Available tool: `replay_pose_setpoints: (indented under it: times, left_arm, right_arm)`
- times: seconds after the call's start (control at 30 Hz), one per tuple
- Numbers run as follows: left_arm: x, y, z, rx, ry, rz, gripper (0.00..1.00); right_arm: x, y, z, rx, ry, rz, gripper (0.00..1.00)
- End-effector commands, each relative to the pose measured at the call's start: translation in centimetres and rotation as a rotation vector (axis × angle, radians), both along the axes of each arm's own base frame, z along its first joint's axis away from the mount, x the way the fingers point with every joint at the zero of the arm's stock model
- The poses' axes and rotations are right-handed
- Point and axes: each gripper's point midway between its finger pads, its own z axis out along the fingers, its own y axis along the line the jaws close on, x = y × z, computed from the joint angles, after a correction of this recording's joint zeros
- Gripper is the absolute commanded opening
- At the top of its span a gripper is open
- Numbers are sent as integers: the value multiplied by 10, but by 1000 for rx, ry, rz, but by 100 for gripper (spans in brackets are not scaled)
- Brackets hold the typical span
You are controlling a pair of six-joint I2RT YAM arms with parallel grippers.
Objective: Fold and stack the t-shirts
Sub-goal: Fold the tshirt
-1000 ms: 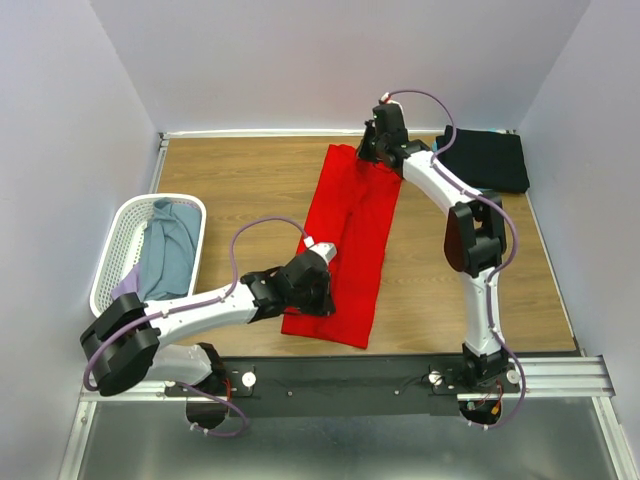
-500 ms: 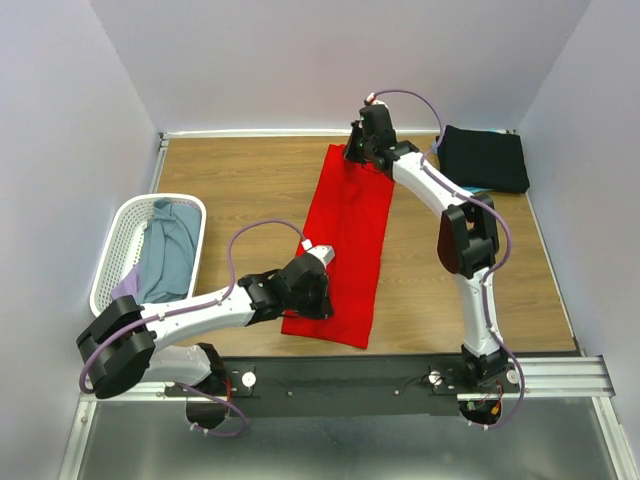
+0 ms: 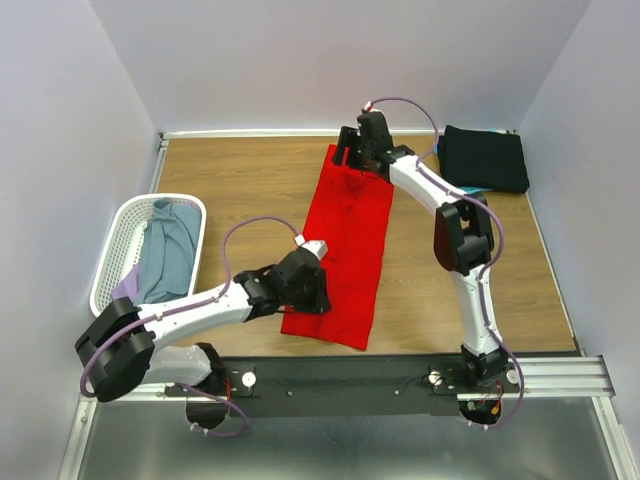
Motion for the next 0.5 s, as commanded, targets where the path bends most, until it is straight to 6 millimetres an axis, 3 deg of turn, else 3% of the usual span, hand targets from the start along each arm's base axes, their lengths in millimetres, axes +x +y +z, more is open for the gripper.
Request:
replay_pose_setpoints:
  times: [0.0, 0.17, 0.2, 0.33, 0.47]
  left_arm:
    - [37, 17, 17, 5, -79, 85, 36]
    - [90, 42, 30, 26, -157, 180, 35]
    - [105, 46, 40, 13, -181, 213, 35]
    - [140, 45, 41, 12, -203, 256, 31]
    - [150, 39, 32, 28, -184, 248, 27]
  right_arm:
    - [-6, -15, 37, -4, -49, -49, 80]
    - [-25, -35, 9, -32, 27, -102, 77]
    - [-34, -40, -5, -46, 62, -112, 76]
    - [-50, -56, -23, -50, 117, -172, 70]
    - [-58, -67, -32, -63, 141, -197, 63]
